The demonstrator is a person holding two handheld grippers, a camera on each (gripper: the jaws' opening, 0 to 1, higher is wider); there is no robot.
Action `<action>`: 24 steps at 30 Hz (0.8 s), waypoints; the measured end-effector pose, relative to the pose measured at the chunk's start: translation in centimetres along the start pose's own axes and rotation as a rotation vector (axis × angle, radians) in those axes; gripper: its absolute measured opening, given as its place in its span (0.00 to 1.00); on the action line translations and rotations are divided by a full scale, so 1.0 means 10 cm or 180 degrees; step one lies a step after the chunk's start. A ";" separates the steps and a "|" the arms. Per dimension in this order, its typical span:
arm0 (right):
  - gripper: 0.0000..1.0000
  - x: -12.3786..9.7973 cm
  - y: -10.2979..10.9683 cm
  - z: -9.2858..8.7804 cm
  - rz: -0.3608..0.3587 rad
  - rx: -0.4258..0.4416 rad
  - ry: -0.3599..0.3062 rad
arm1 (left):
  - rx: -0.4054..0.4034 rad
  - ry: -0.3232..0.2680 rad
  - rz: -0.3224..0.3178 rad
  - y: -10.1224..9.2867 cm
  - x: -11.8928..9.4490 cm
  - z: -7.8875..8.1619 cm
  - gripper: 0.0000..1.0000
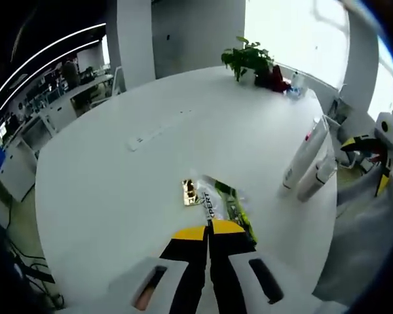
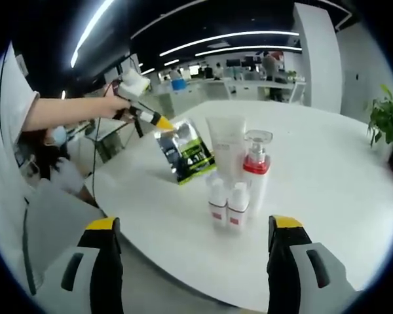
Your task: Arrange the skincare products in the storage area until every visible bottle or jar stands upright without overlapping.
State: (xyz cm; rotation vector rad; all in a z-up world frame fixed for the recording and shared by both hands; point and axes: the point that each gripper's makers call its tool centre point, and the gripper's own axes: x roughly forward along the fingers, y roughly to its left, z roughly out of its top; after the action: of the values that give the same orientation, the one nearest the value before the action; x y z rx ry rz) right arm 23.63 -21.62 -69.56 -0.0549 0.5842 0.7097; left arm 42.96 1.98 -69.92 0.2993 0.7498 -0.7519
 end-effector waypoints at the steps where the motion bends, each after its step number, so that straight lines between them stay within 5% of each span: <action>1: 0.92 0.00 0.00 0.00 0.0003 -0.0003 -0.0004 | 0.0005 -0.0008 -0.0010 -0.02 -0.01 0.01 0.03; 13: 0.92 -0.02 0.06 0.05 0.0072 -0.0061 -0.0076 | 0.0083 -0.0086 -0.0105 -0.33 -0.22 0.22 0.03; 24: 0.93 -0.02 0.19 0.10 0.0221 -0.0241 -0.0109 | 0.0146 -0.0117 -0.0223 -0.59 -0.43 0.23 0.03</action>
State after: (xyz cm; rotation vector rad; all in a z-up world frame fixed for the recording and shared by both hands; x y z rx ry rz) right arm 22.83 -20.09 -68.36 -0.0930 0.5285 0.7986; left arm 37.82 -1.12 -65.23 0.3011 0.7119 -0.8396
